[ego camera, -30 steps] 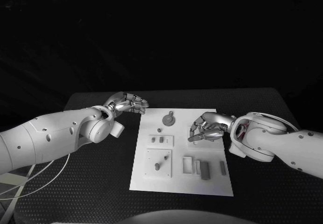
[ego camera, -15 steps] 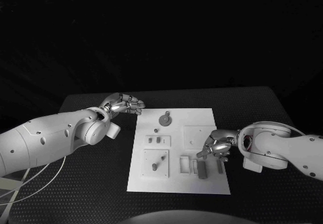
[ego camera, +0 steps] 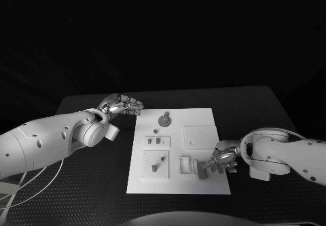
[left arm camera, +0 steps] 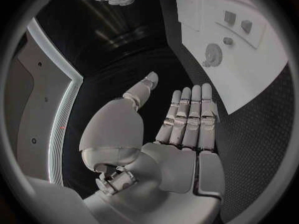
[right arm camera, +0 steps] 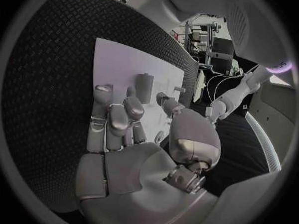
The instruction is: Assemble the parts on the task board
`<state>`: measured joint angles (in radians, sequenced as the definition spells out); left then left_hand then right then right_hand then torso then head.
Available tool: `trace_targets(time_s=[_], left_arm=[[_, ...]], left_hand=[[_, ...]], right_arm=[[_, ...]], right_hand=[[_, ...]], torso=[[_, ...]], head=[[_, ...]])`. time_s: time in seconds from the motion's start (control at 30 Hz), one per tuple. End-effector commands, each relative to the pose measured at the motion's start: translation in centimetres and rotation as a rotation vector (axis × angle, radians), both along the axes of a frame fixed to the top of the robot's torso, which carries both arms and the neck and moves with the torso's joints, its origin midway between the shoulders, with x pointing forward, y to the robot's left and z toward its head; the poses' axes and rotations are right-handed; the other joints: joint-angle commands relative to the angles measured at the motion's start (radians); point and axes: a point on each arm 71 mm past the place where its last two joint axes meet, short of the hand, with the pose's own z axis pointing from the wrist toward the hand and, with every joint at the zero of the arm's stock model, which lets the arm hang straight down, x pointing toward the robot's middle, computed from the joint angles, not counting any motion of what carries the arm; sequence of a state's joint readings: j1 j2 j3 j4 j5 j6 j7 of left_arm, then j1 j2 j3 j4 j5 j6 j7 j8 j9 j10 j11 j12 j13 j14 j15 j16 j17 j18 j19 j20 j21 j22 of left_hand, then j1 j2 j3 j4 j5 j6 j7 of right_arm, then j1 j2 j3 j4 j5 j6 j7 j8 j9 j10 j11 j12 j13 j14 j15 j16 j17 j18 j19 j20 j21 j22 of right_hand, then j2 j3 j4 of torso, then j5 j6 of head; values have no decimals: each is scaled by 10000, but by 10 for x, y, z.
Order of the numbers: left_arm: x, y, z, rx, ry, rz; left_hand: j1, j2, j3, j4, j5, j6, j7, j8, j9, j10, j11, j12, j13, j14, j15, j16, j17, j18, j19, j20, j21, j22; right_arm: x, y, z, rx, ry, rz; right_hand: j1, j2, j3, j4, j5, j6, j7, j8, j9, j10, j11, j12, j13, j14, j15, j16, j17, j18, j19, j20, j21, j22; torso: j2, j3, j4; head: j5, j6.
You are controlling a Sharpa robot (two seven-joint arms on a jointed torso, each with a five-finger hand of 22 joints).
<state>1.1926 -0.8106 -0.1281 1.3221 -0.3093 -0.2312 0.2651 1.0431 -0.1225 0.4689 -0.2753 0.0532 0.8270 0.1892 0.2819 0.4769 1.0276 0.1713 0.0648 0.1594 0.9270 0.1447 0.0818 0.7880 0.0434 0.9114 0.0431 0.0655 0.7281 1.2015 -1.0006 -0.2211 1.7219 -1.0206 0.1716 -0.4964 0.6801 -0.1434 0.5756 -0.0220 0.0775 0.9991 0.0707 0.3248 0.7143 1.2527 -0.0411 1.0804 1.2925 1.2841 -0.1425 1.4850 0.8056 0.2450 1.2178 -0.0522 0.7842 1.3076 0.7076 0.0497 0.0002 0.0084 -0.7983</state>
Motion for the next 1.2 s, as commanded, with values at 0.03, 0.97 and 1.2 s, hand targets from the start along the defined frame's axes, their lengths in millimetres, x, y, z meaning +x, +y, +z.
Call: trace_targets(time_s=[0.03, 0.97, 1.2], left_arm=[[0, -3, 2, -156, -32, -171], [-1, -3, 2, -176, -19, -196], [-1, -3, 2, -176, -17, -196]], left_hand=[[-109, 14, -11, 33, -11, 34, 22, 39, 11, 78, -1, 50, -15, -22, 41, 36, -11, 149, 31, 68, 55, -17], [-151, 27, -10, 72, -11, 30, 29, 44, 9, 95, 2, 48, -39, -40, 49, 35, -33, 150, 24, 70, 52, -34], [-151, 27, -9, 73, -11, 30, 29, 45, 9, 99, 4, 48, -42, -40, 50, 36, -36, 151, 22, 70, 52, -37]], right_arm=[[-1, 1, -6, -267, 112, -98], [-2, 22, -23, -304, -303, 144], [-3, 28, -26, -310, -280, 269]], right_hand=[[-120, -31, 5, 65, -20, 114, 10, -54, -11, -57, 9, -28, -16, -47, -41, 29, -14, 168, -50, -17, 46, 223], [-127, -565, 381, 338, -24, -50, 95, -368, -102, -146, 88, -85, -196, -35, 29, 11, -41, 168, -79, -35, 143, 209], [-33, -612, 432, 302, -33, -87, 120, -435, -133, -177, 113, -100, -233, -33, 53, 10, -44, 168, -83, -36, 167, 211]], torso=[[3, 17, 12], [0, 27, 10], [-2, 26, 4]], head=[[-9, -29], [46, -93], [56, -98]])
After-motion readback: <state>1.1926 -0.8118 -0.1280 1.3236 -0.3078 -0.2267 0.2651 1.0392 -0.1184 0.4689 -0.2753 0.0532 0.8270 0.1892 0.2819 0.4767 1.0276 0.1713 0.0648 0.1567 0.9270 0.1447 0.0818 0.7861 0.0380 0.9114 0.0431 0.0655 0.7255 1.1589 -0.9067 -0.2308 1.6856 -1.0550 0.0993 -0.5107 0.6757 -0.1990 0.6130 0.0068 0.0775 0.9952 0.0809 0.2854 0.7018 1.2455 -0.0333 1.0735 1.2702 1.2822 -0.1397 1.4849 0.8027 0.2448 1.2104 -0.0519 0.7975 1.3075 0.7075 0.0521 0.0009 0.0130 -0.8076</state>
